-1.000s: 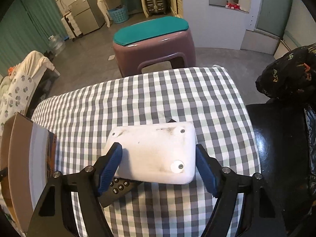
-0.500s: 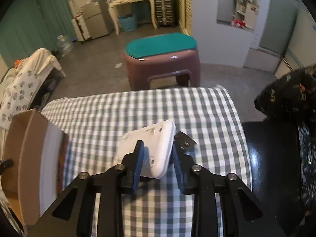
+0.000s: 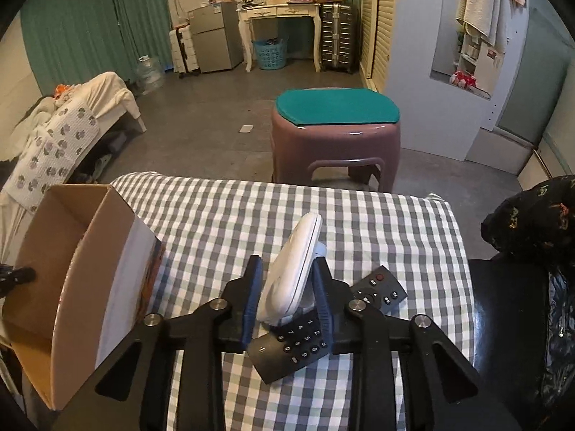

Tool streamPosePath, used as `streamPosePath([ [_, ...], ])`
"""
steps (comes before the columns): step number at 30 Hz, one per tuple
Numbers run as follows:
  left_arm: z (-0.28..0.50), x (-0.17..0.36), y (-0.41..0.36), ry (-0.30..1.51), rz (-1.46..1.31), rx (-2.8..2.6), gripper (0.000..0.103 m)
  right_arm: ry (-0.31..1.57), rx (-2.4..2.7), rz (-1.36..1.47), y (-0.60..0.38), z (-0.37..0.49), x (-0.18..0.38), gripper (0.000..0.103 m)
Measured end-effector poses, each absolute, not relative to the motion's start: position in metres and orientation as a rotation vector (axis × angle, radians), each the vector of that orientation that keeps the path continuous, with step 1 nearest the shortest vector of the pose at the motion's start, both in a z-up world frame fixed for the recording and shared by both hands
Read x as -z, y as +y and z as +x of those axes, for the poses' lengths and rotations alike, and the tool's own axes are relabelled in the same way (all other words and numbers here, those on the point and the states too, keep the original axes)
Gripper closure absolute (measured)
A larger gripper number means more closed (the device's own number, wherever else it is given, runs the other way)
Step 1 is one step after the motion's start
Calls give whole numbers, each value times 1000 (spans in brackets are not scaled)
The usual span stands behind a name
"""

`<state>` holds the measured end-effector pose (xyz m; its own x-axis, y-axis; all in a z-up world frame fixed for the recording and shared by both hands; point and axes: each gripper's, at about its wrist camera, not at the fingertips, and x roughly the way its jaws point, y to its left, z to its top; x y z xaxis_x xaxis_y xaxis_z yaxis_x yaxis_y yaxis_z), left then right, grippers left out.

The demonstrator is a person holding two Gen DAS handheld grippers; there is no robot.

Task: Organize rigid objects
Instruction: 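Grasp the white router by its edge with the right gripper, then carry the white router into the box and release it with the right gripper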

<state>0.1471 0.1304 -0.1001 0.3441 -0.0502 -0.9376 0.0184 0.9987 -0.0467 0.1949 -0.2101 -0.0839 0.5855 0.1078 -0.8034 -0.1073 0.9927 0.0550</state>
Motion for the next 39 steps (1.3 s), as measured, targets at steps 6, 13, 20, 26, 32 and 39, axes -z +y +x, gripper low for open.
streamPosePath([
  [6,148,101,132,1219,-32,47,92,937,-109,-16,-212,195,84,84],
  [13,148,101,132,1219,-37,49,92,924,-120,-1,-214,189,82,88],
  [20,148,101,131,1220,-39,51,92,883,-117,-41,-211,179,64,89],
  [26,148,102,131,1219,-37,53,92,824,-146,-104,-199,164,33,89],
  [32,149,102,131,1218,-36,58,92,741,-223,-186,-165,145,-12,89],
  [39,149,101,131,1217,-34,63,92,644,-365,-270,-106,119,-54,90],
])
